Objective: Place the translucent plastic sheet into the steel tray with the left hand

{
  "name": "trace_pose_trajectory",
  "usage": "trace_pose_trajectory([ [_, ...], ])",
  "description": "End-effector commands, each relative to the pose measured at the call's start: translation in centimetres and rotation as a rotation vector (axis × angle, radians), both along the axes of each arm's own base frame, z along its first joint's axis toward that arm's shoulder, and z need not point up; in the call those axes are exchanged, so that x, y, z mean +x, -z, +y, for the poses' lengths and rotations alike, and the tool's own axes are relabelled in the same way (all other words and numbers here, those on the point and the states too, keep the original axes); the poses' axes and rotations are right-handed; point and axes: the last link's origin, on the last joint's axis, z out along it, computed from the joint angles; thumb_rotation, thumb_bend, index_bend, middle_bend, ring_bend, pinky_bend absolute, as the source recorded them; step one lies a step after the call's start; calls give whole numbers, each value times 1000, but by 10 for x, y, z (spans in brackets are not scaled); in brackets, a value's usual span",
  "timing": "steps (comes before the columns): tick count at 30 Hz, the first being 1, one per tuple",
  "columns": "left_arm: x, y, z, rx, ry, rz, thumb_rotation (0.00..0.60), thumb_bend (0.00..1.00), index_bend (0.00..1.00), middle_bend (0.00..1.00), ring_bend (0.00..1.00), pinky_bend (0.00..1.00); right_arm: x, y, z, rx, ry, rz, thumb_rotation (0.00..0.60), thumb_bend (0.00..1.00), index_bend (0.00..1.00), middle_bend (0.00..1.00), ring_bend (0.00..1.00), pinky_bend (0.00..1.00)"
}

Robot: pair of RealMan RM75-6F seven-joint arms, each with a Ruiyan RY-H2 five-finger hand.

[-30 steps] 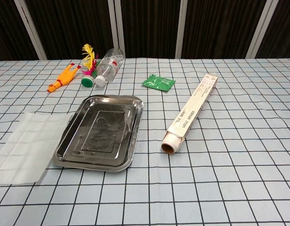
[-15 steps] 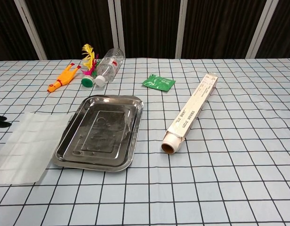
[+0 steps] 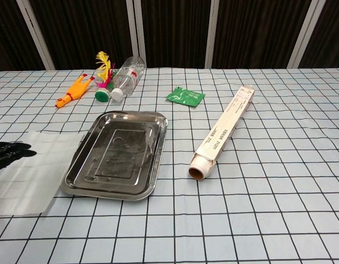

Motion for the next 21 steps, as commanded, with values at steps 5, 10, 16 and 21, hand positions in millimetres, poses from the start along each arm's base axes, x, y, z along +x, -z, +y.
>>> trace_pose_trajectory([
  [5,0,3,3,0,0,2,600,256,0,0,0,0,0,0,0,-1,1,0,600,290,0,0,0,40],
  [10,-2,5,5,0,-5,9,600,266,0,0,0,0,0,0,1,-3,2,0,600,290,0,0,0,41],
  [16,-3,6,5,-2,-5,12,600,266,0,0,0,0,0,0,1,-3,2,-1,600,289,0,0,0,40],
  [21,-4,7,6,-2,-3,15,600,267,0,0,0,0,0,0,1,-3,1,-1,600,290,0,0,0,40],
])
